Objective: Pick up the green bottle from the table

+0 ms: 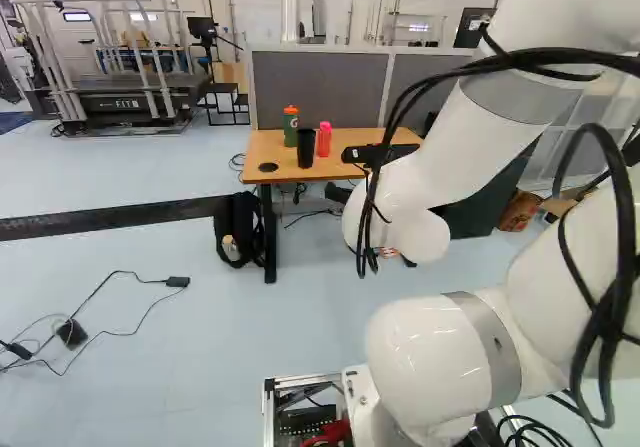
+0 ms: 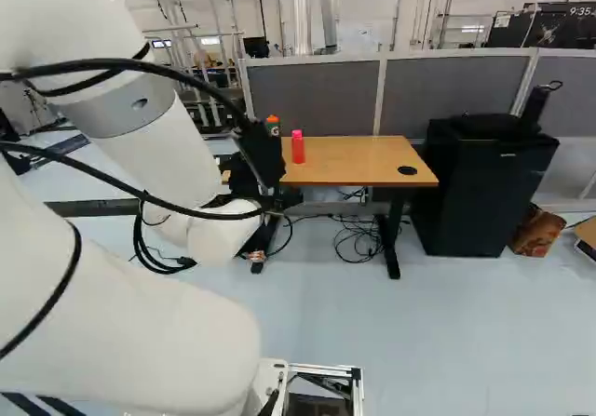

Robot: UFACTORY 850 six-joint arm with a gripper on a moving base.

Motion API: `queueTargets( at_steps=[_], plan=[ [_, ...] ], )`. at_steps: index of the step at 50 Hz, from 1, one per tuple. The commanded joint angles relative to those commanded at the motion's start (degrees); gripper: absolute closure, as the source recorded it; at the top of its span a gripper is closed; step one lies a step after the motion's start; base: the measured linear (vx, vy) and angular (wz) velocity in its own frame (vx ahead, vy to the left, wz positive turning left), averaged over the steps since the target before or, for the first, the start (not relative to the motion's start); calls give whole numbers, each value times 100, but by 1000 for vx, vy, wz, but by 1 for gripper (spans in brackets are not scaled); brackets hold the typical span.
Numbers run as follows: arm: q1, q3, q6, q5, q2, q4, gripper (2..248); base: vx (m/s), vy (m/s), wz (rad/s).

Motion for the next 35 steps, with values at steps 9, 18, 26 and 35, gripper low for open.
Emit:
queueTargets(
  at_steps=[9,18,26,35],
  plan=[
    [0,0,0,0,0,0,3,241,0,-28],
    [0,0,0,0,0,0,3,240,1,-27],
    [0,0,0,0,0,0,3,252,1,-27],
    [0,0,0,0,0,0,3,240,2,-27]
  ],
)
